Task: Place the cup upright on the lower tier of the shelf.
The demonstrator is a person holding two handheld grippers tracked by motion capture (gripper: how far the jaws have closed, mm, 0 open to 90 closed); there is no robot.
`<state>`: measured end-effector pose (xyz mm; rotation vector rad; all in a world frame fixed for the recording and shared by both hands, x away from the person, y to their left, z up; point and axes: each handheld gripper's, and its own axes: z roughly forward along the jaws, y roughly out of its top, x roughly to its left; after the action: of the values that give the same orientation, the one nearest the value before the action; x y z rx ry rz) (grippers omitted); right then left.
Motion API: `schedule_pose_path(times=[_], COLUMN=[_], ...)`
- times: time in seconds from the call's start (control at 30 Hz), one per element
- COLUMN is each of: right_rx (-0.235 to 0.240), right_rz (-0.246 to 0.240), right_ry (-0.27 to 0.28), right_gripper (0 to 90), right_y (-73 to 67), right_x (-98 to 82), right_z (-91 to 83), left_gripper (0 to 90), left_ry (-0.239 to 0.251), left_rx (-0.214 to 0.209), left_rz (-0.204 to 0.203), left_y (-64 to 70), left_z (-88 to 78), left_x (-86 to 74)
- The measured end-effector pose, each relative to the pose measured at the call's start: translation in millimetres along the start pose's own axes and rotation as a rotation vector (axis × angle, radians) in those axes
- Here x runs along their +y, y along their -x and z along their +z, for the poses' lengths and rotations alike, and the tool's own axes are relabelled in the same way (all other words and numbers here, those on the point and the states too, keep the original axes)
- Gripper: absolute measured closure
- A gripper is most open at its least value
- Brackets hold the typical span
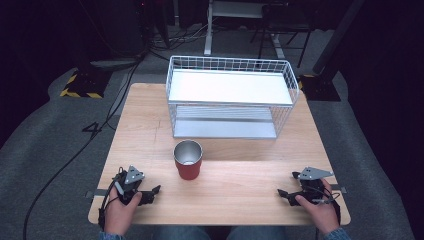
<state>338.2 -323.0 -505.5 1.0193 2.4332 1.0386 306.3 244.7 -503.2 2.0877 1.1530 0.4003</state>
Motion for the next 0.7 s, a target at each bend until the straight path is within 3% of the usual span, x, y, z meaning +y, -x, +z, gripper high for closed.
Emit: schedule_pose_path(times=[0.03, 0.13, 0.23, 0.27, 0.37, 0.7], right_rx=[-0.001, -0.001, -0.001, -0.001, -0.001, 0.000], right_rz=[0.000, 0.000, -0.001, -0.001, -0.001, 0.000], right_ry=[-0.001, -0.002, -0.001, -0.001, -0.001, 0.000], right_gripper=[6.5, 6.5, 6.5, 6.5, 6.5, 6.5], right_y=[0.0, 0.0, 0.0, 0.0, -0.1, 0.0], right_x=[0.0, 0.0, 0.0, 0.0, 0.0, 0.0], right_z=[-0.1, -0.1, -0.1, -0.1, -0.1, 0.0], left_gripper=[15.0, 15.7, 15.6, 15.6, 15.6, 15.6], left_ry=[0.013, 0.033, 0.102, 0.102, 0.169, 0.309], left_rx=[0.002, 0.004, -0.028, -0.028, -0.052, -0.109], left_rz=[-0.008, 0.000, -0.012, -0.012, 0.002, 0.007], left_y=[0.6, 1.2, 4.2, 4.2, 8.5, 18.7], left_z=[-0.2, -2.0, -6.7, -6.7, -10.2, -9.1], left_x=[0.2, 1.9, 7.7, 7.7, 14.9, 27.4])
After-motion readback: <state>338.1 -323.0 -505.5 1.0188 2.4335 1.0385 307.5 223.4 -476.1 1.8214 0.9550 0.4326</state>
